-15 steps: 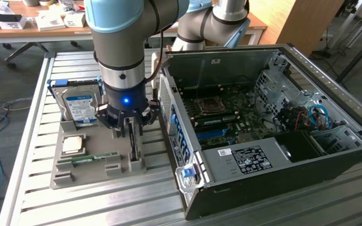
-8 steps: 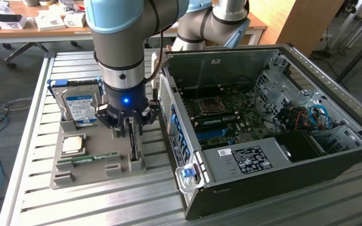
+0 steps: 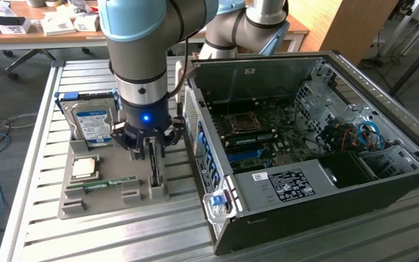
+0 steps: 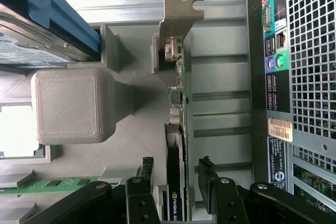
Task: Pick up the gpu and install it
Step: 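Pick up the gpu and move the gpu toward the slot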
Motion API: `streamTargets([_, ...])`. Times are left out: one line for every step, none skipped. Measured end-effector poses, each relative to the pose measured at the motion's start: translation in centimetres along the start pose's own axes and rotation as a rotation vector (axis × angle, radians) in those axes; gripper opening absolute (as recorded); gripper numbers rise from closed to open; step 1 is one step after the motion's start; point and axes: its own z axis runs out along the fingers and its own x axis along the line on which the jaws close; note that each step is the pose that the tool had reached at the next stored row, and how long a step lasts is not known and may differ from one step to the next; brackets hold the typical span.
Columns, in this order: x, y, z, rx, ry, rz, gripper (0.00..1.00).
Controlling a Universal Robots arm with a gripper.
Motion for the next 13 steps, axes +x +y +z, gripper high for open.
streamTargets([0.01,0.03,0.02,-0.0001,-0.0002,0.0,0.47])
streamTargets([0.02,0.08,0.03,-0.0002,-0.0002,0.0,0.47])
streamTargets([0.02,0.14,0.04,-0.0002,-0.0002,0.0,0.47])
streamTargets([0.02,0.21,0.04,-0.0002,-0.0002,0.0,0.47])
streamTargets([0.02,0.27,0.05,-0.0001,-0.0002,0.0,0.47])
streamTargets([0.03,0.33,0.07,-0.0001,-0.0002,0.0,0.47])
streamTargets([0.04,0.38,0.08,-0.0002,-0.0002,0.0,0.47])
streamTargets([0.04,0.42,0.1,-0.0002,-0.0002,0.0,0.47])
streamTargets([0.05,0.47,0.12,-0.0002,-0.0002,0.0,0.47])
streamTargets([0.05,0.48,0.15,-0.0002,-0.0002,0.0,0.47])
streamTargets([0.05,0.48,0.17,-0.0001,-0.0001,0.0,0.47])
streamTargets([0.05,0.48,0.22,-0.0002,-0.0002,0.0,0.47])
streamTargets([0.06,0.49,0.28,-0.0002,-0.0002,0.0,0.47])
